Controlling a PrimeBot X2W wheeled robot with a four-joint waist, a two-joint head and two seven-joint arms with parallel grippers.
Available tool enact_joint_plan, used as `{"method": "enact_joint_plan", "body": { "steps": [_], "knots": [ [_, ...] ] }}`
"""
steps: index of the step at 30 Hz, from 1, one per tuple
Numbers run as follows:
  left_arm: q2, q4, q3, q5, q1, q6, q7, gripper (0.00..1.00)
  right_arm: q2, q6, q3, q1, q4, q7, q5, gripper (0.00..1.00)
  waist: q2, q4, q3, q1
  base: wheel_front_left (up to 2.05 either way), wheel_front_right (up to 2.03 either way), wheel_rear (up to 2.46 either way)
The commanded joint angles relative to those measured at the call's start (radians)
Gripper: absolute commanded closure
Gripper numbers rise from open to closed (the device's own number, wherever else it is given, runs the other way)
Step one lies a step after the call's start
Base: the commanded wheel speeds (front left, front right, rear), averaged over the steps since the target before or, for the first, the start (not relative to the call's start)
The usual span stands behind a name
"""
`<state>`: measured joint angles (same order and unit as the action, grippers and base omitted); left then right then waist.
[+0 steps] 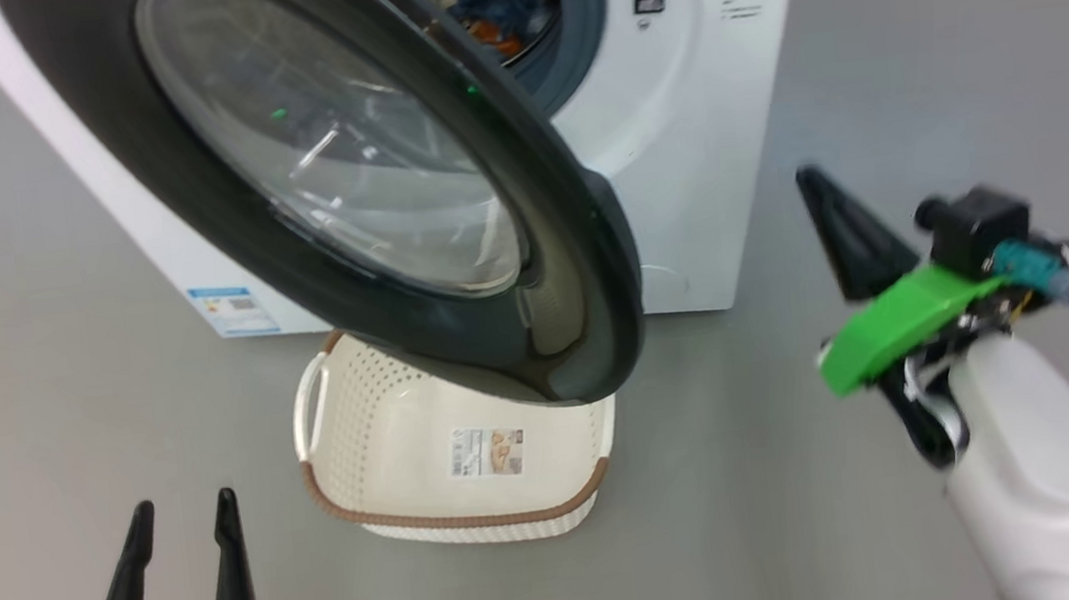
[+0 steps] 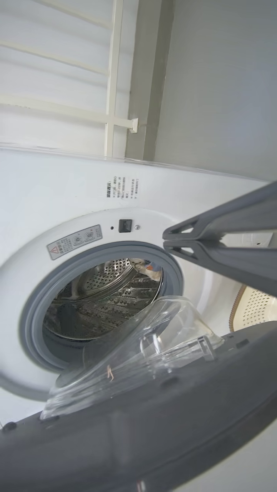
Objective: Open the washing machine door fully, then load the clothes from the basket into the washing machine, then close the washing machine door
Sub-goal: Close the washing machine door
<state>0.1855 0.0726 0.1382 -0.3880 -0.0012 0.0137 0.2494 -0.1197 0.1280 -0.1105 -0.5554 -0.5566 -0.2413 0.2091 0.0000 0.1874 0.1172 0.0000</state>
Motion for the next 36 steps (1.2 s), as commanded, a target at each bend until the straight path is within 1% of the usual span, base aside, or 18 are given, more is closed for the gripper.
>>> {"method": "enact_joint_plan", "body": {
  "steps": [1,4,7,9,12,14,18,22,23,25,26,27,28,30,36],
  "knots": [
    [0.012,-0.016,-0.036,0.018,-0.046,0.005,0.011,0.0,0.009,0.003,-0.011,-0.055,0.036,-0.017,0.017,1.0,0.0,0.033,0.024,0.0,0.0,0.0,0.0],
    [0.007,-0.017,-0.041,0.023,-0.05,0.009,0.012,0.0,0.016,0.003,0.003,-0.099,0.121,-0.02,0.012,1.0,0.0,0.041,0.028,0.0,0.0,0.0,0.0],
    [0.004,-0.026,-0.053,0.029,-0.05,0.012,0.012,0.0,0.031,0.003,-0.006,-0.121,0.271,-0.02,0.004,1.0,0.0,0.041,0.032,0.0,0.0,0.0,0.0],
    [0.002,-0.034,-0.06,0.035,-0.051,0.014,0.012,0.0,0.04,0.003,-0.035,-0.127,0.376,-0.02,-0.002,1.0,0.0,0.038,0.033,0.0,0.0,0.0,0.0],
    [0.0,-0.042,-0.069,0.044,-0.052,0.017,0.012,0.0,0.05,0.003,-0.107,-0.121,0.517,-0.02,-0.01,1.0,0.0,0.034,0.033,0.0,0.0,0.0,0.0],
    [-0.002,-0.045,-0.074,0.05,-0.052,0.019,0.012,0.0,0.054,0.003,-0.17,-0.111,0.586,-0.018,-0.012,1.0,0.0,0.032,0.032,0.0,0.0,0.0,0.0],
    [-0.008,-0.049,-0.08,0.058,-0.053,0.023,0.012,0.0,0.058,0.003,-0.289,-0.079,0.656,0.029,-0.002,1.0,0.0,0.031,0.031,0.0,0.0,0.0,0.0],
    [-0.017,-0.049,-0.082,0.065,-0.054,0.031,0.012,0.0,0.057,0.003,-0.375,-0.036,0.633,0.086,0.023,1.0,0.0,0.033,0.031,0.0,0.0,0.0,0.0],
    [-0.017,-0.049,-0.082,0.065,-0.054,0.031,0.012,0.0,0.057,0.003,-0.375,-0.036,0.633,0.086,0.023,1.0,0.0,0.033,0.031,0.0,0.0,0.0,0.0],
    [-0.021,-0.049,-0.084,0.068,-0.054,0.034,0.012,0.0,0.056,0.003,-0.412,-0.018,0.599,0.104,0.039,1.0,0.0,0.034,0.031,0.0,0.0,0.0,0.0],
    [-0.025,-0.048,-0.086,0.071,-0.053,0.037,0.012,0.0,0.054,0.003,-0.448,-0.006,0.556,0.112,0.055,1.0,0.0,0.034,0.032,0.0,0.0,0.0,0.0],
    [-0.025,-0.048,-0.086,0.071,-0.053,0.037,0.012,0.0,0.054,0.003,-0.448,-0.006,0.556,0.112,0.055,1.0,0.0,0.034,0.032,0.0,0.0,0.0,0.0],
    [-0.029,-0.048,-0.088,0.074,-0.053,0.039,0.012,0.0,0.054,0.003,-0.482,-0.003,0.506,0.112,0.073,1.0,0.0,0.034,0.034,0.0,0.0,0.0,0.0],
    [-0.033,-0.048,-0.089,0.077,-0.055,0.043,0.012,0.0,0.055,0.003,-0.509,-0.008,0.455,0.104,0.089,1.0,0.0,0.035,0.037,0.0,0.0,0.0,0.0],
    [-0.044,-0.042,-0.09,0.085,-0.065,0.055,0.012,0.0,0.059,0.003,-0.545,-0.056,0.293,0.063,0.125,1.0,0.0,0.039,0.046,0.0,0.0,0.0,0.0]
  ]
}}
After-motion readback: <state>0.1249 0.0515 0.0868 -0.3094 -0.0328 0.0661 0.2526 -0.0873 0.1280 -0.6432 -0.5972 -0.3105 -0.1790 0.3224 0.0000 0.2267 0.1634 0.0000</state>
